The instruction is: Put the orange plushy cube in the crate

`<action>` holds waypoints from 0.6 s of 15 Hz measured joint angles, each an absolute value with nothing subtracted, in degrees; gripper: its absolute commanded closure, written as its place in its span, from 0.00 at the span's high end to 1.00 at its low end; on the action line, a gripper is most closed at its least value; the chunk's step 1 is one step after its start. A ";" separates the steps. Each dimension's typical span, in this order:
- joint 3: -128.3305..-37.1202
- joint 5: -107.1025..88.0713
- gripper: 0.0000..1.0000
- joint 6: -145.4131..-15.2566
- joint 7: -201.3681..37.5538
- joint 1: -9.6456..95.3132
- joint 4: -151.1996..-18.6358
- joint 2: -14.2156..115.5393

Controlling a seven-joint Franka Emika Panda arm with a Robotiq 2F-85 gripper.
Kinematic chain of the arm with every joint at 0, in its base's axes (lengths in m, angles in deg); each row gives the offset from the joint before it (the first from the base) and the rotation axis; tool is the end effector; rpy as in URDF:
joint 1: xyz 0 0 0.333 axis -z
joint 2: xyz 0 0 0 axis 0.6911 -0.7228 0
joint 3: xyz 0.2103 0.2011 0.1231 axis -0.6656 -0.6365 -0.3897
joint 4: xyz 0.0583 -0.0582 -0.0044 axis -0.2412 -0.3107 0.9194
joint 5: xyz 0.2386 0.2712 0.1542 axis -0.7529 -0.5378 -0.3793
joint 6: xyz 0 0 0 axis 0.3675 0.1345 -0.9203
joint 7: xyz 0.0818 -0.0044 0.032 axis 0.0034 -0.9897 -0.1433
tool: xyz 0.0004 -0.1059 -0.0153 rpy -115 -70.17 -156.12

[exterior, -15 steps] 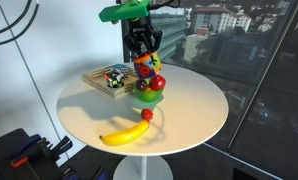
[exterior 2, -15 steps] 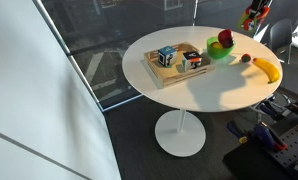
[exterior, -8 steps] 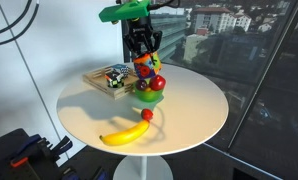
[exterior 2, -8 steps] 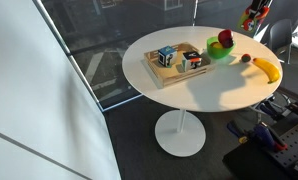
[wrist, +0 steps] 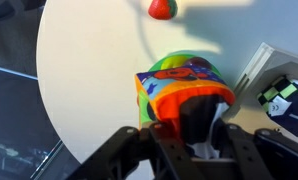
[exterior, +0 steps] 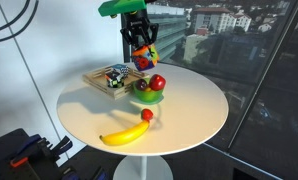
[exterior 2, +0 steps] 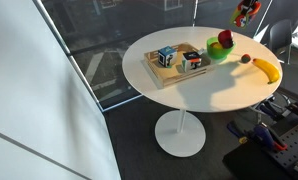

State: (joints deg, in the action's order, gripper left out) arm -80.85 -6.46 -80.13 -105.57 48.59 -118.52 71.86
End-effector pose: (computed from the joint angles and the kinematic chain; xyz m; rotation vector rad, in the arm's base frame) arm 0.5270 -0.1018 0.4413 2.9797 0.3136 0.3030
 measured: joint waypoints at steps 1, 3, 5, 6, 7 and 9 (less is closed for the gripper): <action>-81.25 -6.41 0.17 -80.13 -105.49 48.20 -117.71 71.42; -82.23 -6.29 0.17 -80.14 -104.96 47.37 -115.81 70.13; -83.26 -6.23 0.17 -80.32 -104.49 46.40 -113.95 68.39; -83.78 -6.23 0.17 -80.68 -104.43 45.90 -113.21 67.39; -84.31 -6.23 0.17 -81.17 -104.38 45.37 -112.51 66.26; -85.33 -6.17 0.17 -82.37 -103.97 44.36 -111.38 63.77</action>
